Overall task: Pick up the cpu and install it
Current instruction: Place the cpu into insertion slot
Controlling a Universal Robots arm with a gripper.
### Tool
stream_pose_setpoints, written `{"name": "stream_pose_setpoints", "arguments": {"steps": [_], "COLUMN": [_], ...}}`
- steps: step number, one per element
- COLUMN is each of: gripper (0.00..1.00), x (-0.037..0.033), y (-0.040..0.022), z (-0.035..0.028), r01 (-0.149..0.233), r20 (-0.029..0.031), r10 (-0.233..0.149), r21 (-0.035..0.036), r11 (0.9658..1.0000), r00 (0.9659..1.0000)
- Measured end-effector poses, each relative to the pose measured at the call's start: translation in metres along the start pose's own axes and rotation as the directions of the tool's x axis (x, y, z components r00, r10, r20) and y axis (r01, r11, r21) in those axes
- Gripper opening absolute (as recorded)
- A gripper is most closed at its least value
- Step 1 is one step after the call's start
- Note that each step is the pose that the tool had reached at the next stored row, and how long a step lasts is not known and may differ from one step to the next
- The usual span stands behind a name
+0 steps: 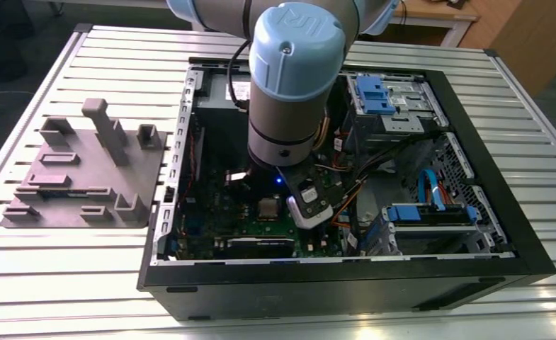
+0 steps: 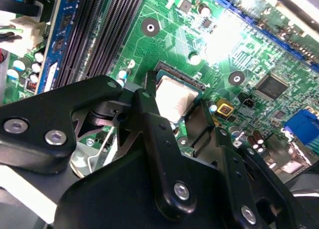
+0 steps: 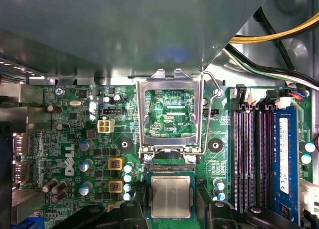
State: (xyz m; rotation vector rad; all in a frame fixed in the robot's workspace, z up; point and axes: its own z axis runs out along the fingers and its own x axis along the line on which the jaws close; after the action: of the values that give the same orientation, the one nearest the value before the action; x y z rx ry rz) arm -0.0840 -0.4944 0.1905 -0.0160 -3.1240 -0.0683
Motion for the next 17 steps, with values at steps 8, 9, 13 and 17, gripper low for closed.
{"name": "stream_pose_setpoints", "arguments": {"steps": [8,9,13,17], "gripper": [0.55,0.55,0.55,0.46], "x": [0.0000,0.0000,0.0000,0.0000], "y": [0.0000,0.0000,0.0000,0.0000], "z": [0.0003,0.0003,0.0004,0.0004], "r01": [0.000,0.000,0.000,0.000], "r20": [0.0000,0.0000,0.0000,-0.0002], "r10": [0.000,0.000,0.000,0.000], "r21": [0.0000,0.0000,-0.0001,0.0003], "r11": [1.0000,1.0000,1.0000,1.0000], "r00": [1.0000,1.0000,1.0000,1.0000]}}
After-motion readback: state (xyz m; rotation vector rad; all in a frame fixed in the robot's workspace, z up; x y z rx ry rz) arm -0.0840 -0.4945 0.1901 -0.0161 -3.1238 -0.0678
